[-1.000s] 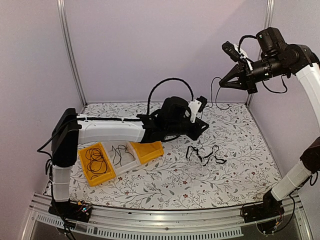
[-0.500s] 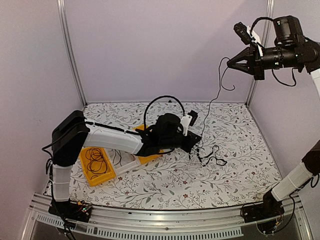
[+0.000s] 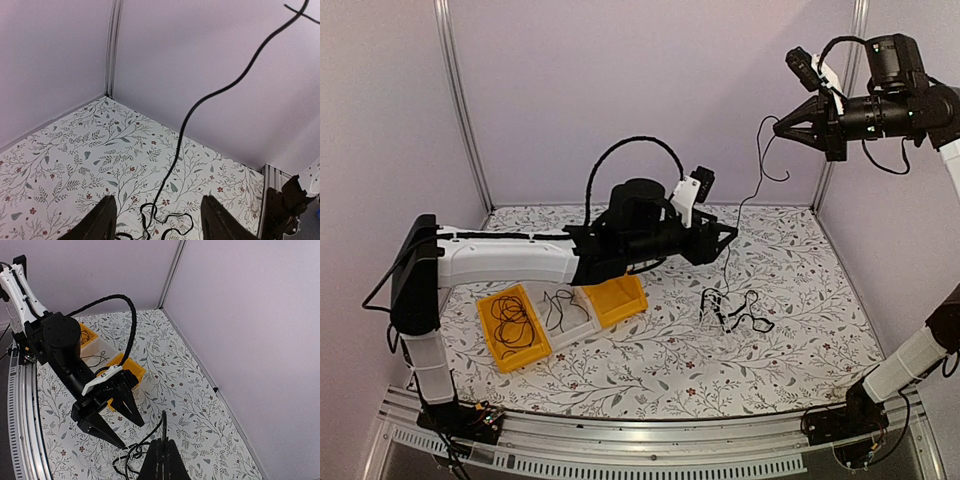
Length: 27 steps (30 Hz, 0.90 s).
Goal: Untangle the cables
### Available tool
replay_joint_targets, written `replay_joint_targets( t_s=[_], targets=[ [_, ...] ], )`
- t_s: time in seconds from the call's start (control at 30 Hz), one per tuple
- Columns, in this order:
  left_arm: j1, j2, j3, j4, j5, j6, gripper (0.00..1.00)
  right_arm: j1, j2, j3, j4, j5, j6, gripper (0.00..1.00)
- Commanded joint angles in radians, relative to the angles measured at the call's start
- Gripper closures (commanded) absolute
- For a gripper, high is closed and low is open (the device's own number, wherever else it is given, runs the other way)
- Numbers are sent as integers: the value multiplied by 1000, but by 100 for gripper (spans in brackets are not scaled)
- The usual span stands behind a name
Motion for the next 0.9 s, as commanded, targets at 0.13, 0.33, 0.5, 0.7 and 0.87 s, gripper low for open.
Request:
replay_joint_targets(
  t_s=[0.13,0.33,0.5,0.7,0.87],
  targets=[
    [20,111,139,-83,69,91,49,1,-23,-6,28,-10,16,100],
    [32,185,216,-79,136,91,66,1,-23,-4,37,-9,29,100],
    [49,222,207,-57,184,42,100,1,-27,17,61,23,53,100],
    [86,217,34,43,191,-97,100,-12,-23,144,159,111,116,100],
    [106,213,33,36,198,-145,100,-26,-49,109,207,130,146,100]
  ],
)
